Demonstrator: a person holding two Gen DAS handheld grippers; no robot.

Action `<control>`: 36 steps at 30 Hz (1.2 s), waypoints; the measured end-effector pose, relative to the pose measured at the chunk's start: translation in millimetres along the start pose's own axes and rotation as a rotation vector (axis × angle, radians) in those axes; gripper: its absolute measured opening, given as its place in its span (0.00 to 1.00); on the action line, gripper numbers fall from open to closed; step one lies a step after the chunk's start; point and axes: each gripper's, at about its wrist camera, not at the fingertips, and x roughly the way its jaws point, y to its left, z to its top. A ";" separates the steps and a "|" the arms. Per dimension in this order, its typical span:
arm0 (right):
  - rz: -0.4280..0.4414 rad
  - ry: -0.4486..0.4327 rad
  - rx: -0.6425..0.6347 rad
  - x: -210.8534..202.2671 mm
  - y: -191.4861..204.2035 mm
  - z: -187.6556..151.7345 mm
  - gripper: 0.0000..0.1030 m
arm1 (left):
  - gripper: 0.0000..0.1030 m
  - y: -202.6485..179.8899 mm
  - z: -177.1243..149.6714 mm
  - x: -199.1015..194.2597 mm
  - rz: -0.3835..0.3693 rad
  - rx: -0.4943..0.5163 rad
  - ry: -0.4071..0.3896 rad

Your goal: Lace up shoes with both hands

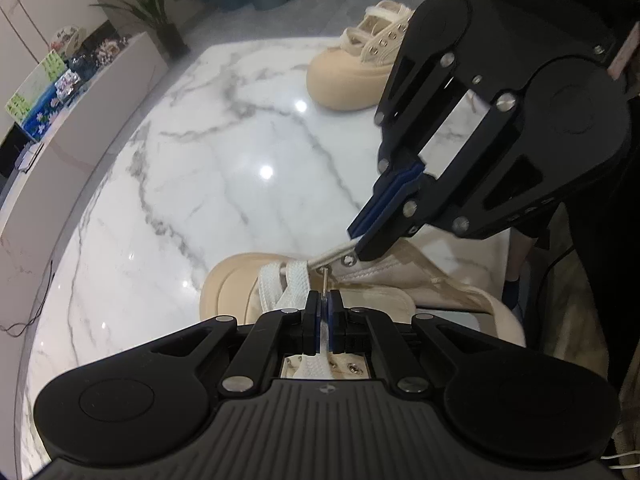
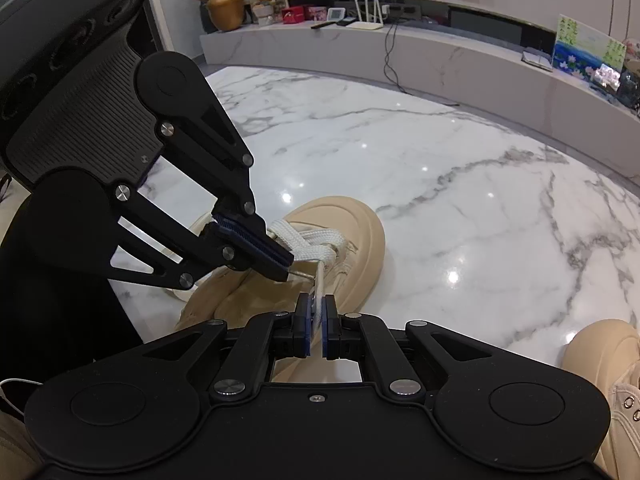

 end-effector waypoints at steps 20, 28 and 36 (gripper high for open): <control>0.010 -0.018 -0.103 -19.7 -0.5 12.7 0.03 | 0.02 0.2 5.5 0.5 -0.003 0.008 -0.022; -0.012 0.037 -0.480 8.3 11.7 4.8 0.04 | 0.02 2.4 7.6 1.7 -0.018 0.007 -0.035; 0.035 0.063 -0.642 23.0 10.1 11.0 0.04 | 0.02 5.7 9.5 2.8 -0.039 0.011 -0.034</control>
